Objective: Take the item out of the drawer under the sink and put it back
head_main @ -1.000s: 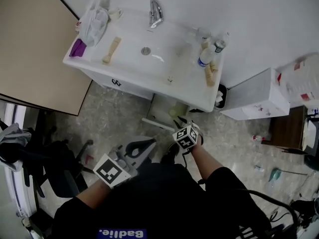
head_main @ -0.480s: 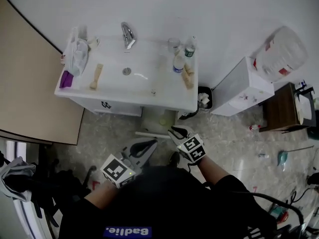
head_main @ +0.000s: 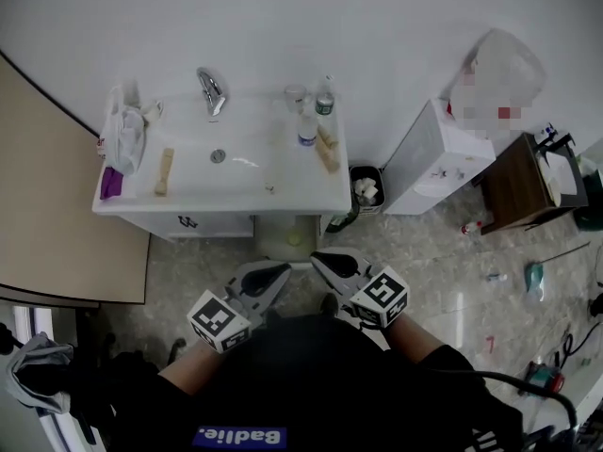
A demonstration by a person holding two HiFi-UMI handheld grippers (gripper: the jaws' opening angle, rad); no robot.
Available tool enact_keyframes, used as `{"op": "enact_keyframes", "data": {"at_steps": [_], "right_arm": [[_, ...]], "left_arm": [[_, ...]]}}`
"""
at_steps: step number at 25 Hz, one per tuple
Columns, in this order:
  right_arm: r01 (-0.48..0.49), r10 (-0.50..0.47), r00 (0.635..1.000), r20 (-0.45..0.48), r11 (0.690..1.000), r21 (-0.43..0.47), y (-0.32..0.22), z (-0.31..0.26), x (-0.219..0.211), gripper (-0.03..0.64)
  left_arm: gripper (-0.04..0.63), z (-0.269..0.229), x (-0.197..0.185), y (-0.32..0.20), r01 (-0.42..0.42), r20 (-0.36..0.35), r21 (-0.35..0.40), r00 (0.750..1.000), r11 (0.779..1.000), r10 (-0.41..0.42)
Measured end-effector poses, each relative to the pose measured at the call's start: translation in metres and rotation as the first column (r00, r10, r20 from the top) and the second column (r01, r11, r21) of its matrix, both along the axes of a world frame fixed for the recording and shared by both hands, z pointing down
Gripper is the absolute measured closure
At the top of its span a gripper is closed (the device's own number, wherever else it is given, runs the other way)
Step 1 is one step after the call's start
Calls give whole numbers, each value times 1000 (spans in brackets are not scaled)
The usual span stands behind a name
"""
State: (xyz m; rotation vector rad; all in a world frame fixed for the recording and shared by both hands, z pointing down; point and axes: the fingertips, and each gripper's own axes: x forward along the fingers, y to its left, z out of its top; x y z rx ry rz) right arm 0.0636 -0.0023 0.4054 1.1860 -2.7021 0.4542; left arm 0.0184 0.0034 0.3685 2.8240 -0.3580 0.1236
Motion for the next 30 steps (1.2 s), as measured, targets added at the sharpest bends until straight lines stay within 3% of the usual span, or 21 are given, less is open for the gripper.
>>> {"op": "enact_keyframes", "data": {"at_steps": [3,7,12,30], "right_arm": [[1,-4,998,70,999,46,7,-28,3,615],[17,-22,996,88,998,63,15,-30,-2,615],[-10,2,994,114,998,67,19,-30,7,615],[45,-47,996,75,999,29,20,-20,-1,615]], "left_arm": [[589,-6,5,3,-23,0,22,1000,999,23],[589,-15,16,14,-81,-12,69,997,994,82],[589,-13,20,17,-84,1,47,996,995,84],[589,-13,24,16,-76,13,31,997,997,76]]}}
